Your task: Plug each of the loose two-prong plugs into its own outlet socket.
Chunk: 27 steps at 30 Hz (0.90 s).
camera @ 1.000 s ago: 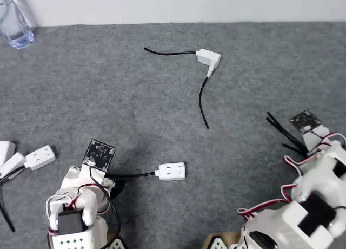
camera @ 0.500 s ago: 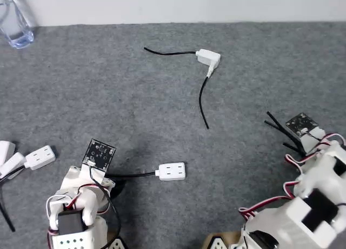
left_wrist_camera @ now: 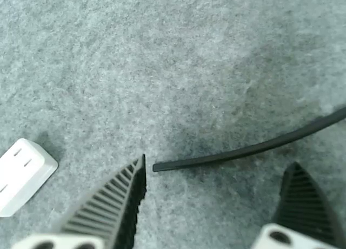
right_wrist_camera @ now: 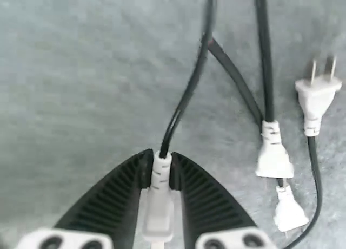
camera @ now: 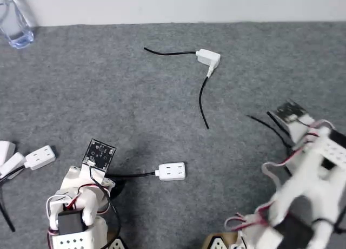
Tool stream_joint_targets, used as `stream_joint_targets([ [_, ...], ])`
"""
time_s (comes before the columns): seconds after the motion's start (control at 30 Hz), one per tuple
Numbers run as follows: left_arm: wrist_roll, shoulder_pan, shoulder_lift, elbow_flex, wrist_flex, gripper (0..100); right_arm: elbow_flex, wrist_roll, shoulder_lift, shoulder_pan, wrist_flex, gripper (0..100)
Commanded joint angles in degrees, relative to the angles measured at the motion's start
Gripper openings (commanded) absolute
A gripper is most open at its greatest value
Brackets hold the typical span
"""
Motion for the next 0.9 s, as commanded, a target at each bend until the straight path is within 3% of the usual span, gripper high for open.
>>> stream_joint_targets([
  [0.0, 0.4, -0.2, -1.0, -0.2, 0.2, 37, -2.0, -15.4, -11.7, -9.3, 9.1, 0.8],
  [0.23, 0.4, -0.3, -1.0, -0.2, 0.2, 37, -1.8, -64.9, -25.6, -24.7, 14.6, 0.9],
  [0.37, 0.4, -0.4, -1.0, -0.2, 0.2, 37, 0.3, -80.8, -29.6, -28.0, 6.3, 0.9],
  [0.6, 0.4, -0.4, -1.0, -0.2, 0.2, 37, 12.3, -80.0, -32.4, -31.6, -9.5, 1.0],
  [0.87, 0.4, -0.2, -1.0, -0.2, 0.2, 37, 30.5, -79.8, -40.2, -30.6, -24.7, 0.9],
])
